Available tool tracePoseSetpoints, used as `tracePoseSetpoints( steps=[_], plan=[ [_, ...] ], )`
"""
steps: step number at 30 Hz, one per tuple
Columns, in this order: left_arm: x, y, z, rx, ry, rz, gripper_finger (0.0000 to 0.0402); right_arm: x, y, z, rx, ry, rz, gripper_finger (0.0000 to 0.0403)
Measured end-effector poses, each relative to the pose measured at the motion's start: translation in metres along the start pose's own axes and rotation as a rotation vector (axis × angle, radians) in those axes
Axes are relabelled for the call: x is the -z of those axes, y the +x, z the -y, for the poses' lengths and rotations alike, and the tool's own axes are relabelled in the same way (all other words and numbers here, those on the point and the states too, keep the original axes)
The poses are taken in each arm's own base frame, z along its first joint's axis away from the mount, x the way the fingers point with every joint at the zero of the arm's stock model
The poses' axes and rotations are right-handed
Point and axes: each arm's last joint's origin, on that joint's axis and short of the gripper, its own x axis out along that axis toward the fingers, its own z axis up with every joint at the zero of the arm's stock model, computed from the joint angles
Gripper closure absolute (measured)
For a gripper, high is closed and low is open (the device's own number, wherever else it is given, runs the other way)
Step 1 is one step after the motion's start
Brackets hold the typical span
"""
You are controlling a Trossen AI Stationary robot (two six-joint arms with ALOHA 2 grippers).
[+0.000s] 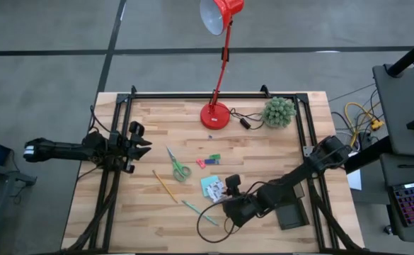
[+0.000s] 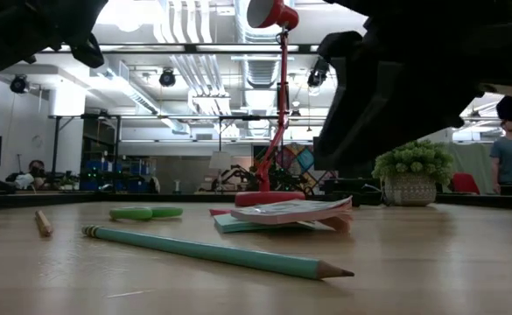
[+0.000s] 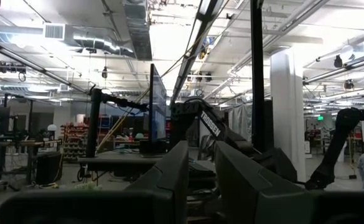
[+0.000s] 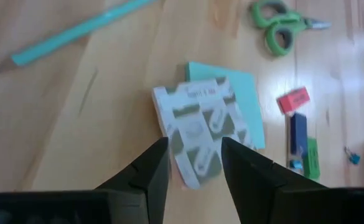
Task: Pick and place office supplies into organizer
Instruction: Put the pink sticky note into the black desk organizer
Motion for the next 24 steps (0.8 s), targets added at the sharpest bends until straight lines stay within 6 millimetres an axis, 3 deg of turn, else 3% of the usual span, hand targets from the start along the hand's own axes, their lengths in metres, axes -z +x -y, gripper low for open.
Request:
tracePoseSetpoints(
  steps=[11, 19, 24],
  plan=[
    [0.000, 0.000, 0.000, -0.001, 0.000, -0.004, 0.0336, 0.006, 0.027, -0.018, -0.019, -0.108, -0.039, 0.0216],
    [0.000, 0.000, 0.000, -0.002, 0.001, -0.004, 0.0336, -0.004, 0.029, -0.019, 0.036, -0.154, -0.020, 0.0193],
    [0.000, 0.000, 0.000, -0.001, 0.001, -0.004, 0.0336, 0.000, 0.030, -0.019, 0.036, -0.199, -0.036, 0.0192]
  ],
)
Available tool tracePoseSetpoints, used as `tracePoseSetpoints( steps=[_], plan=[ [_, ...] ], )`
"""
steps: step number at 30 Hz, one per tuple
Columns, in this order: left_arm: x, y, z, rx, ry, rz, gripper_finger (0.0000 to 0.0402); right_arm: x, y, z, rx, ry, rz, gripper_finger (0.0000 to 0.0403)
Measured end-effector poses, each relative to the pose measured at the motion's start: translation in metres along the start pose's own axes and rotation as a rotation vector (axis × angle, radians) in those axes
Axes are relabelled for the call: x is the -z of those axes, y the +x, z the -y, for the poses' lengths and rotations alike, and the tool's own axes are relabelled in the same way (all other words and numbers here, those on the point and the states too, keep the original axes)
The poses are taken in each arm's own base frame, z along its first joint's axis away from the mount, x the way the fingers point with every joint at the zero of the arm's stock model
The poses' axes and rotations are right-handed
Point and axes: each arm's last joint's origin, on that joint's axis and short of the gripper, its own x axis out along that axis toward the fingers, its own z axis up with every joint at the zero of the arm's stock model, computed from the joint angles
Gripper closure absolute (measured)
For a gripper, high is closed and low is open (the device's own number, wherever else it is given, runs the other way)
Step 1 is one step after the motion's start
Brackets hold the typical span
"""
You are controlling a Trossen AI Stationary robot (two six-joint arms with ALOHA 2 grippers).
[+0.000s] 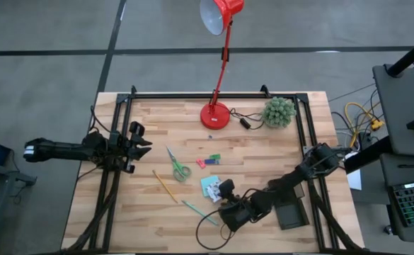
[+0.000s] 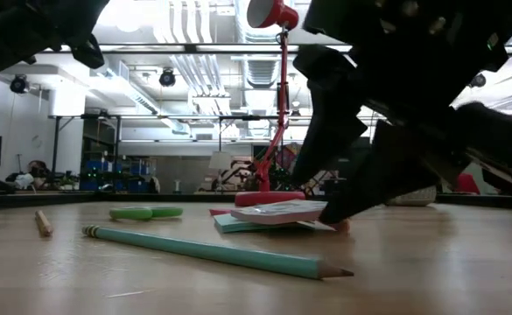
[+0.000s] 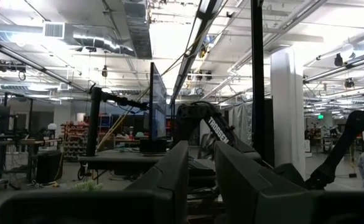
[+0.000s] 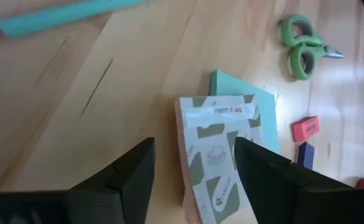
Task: Pick and place office supplies into organizer
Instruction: Put the pink sticky note into the black desk organizer
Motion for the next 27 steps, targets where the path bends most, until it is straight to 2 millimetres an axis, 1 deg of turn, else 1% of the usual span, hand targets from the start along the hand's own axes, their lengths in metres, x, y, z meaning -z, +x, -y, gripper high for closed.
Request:
tracePoseSetpoints(
  steps=[5, 12, 18, 27],
  plan=[
    [0.000, 0.000, 0.000, 0.000, 0.000, 0.000, 0.0336, 0.005, 0.002, -0.001, 0.042, -0.026, -0.023, 0.0192],
    [0.000, 0.000, 0.000, 0.000, 0.000, 0.000, 0.0336, 0.009, 0.004, 0.000, 0.044, -0.059, -0.036, 0.0193],
    [0.000, 0.000, 0.000, 0.000, 0.000, 0.000, 0.0336, 0.013, 0.011, 0.000, 0.050, -0.090, -0.055, 0.0193],
    [0.000, 0.000, 0.000, 0.000, 0.000, 0.000, 0.0336, 0.015, 0.018, 0.002, 0.147, -0.090, -0.075, 0.0193]
  ],
)
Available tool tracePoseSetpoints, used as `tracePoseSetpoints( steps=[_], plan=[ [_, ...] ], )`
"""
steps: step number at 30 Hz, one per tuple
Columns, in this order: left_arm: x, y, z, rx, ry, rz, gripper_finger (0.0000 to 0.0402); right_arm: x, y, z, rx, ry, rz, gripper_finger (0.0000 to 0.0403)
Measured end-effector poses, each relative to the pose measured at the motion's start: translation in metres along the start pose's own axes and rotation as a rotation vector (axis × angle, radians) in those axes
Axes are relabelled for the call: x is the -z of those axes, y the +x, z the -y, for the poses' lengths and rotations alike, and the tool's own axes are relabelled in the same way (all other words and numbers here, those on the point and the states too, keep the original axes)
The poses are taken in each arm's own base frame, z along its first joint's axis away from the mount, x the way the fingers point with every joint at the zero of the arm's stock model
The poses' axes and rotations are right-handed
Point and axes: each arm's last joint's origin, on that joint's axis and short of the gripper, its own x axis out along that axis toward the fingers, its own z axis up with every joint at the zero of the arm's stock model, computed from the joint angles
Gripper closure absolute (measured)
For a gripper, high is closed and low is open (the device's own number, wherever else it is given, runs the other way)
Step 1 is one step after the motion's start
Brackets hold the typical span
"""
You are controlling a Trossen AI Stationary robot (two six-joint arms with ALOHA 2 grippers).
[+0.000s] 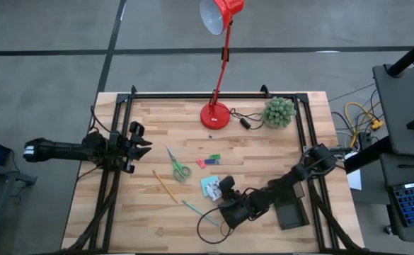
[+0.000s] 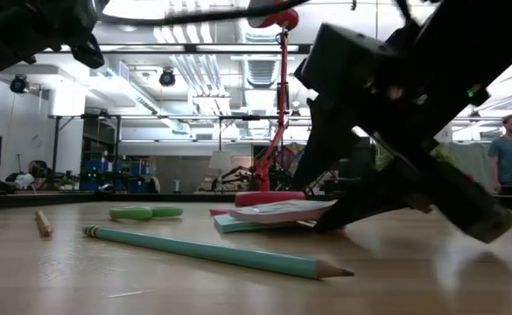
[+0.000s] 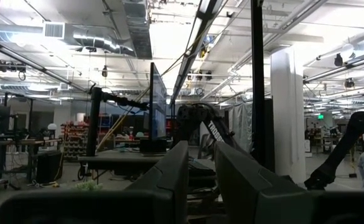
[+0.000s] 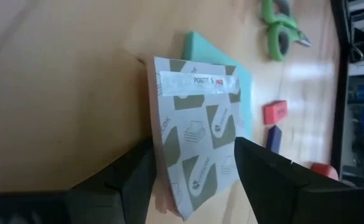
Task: Pick and place office supplies into organizer
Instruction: Put the pink sticky note into the black desk organizer
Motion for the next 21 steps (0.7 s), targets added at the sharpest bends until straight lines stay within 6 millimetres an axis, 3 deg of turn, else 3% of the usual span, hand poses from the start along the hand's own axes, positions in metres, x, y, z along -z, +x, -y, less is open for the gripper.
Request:
tracePoseSetpoints(
  steps=[11, 21],
  plan=[
    [0.0000, 0.0000, 0.0000, 0.000, 0.000, 0.000, 0.0336, 0.0009, 0.0038, 0.0038, 0.007, 0.087, -0.006, 0.0201],
    [0.0000, 0.0000, 0.0000, 0.000, 0.000, 0.000, 0.0336, 0.0019, 0.0070, 0.0069, 0.000, 0.207, -0.013, 0.0288]
  ],
)
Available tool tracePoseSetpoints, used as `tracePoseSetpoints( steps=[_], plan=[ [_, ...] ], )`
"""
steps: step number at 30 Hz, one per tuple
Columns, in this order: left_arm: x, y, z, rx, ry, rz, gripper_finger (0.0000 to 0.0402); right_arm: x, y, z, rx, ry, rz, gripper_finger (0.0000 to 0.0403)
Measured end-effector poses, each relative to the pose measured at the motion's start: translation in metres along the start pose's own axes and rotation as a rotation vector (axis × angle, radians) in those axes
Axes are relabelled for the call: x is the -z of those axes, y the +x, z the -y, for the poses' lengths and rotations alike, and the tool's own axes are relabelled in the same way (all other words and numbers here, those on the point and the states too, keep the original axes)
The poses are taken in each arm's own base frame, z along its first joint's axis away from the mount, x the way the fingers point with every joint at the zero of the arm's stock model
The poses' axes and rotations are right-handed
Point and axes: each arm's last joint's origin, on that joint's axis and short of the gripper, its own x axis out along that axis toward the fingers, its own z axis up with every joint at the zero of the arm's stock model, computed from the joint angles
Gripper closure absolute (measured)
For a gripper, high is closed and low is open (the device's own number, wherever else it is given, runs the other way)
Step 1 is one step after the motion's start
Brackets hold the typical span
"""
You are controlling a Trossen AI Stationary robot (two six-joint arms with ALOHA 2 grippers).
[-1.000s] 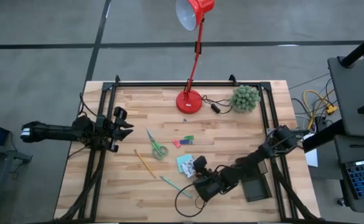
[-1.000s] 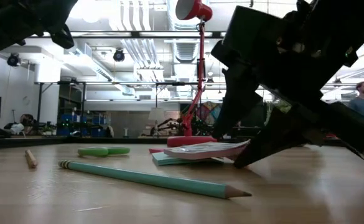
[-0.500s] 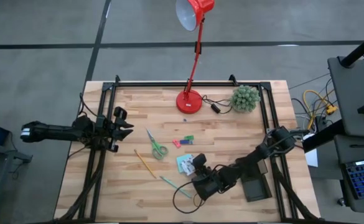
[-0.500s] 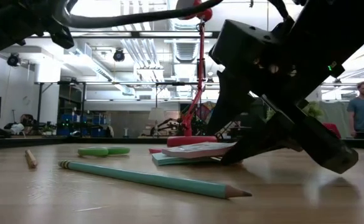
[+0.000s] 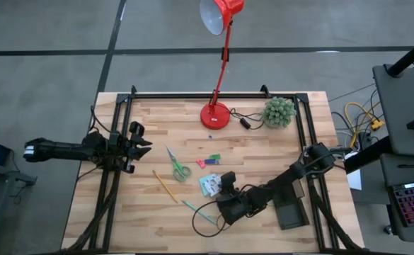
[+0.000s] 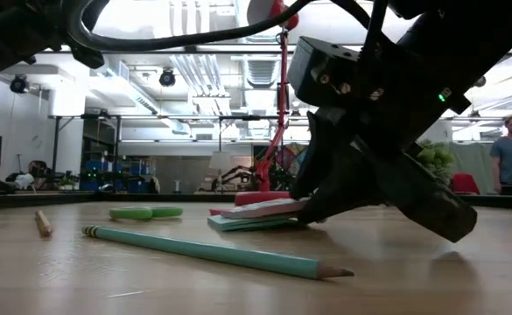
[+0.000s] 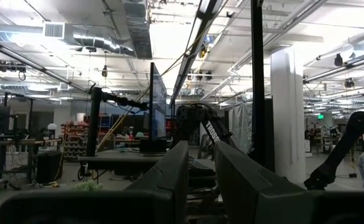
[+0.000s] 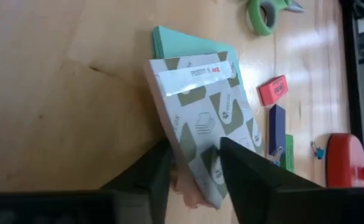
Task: Pick and place office supplies into organizer
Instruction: Put the pink sticky note into the black desk organizer
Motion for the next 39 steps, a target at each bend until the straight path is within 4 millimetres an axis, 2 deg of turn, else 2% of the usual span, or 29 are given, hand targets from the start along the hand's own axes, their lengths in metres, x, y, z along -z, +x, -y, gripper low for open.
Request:
tracePoseSetpoints(
  steps=[8, 22, 32, 39],
  plan=[
    [0.000, 0.000, 0.000, 0.000, 0.000, 0.000, 0.0336, 0.000, 0.000, -0.001, -0.042, -0.004, -0.001, 0.0386],
    [0.000, 0.000, 0.000, 0.001, 0.000, 0.000, 0.0336, -0.001, -0.002, 0.001, -0.044, 0.001, 0.004, 0.0389],
    [0.000, 0.000, 0.000, 0.000, 0.000, 0.000, 0.0336, -0.008, -0.017, 0.014, -0.043, 0.038, 0.048, 0.0390],
    [0.000, 0.000, 0.000, 0.000, -0.001, 0.000, 0.0336, -0.015, -0.037, 0.031, -0.026, 0.085, 0.100, 0.0390]
  ],
)
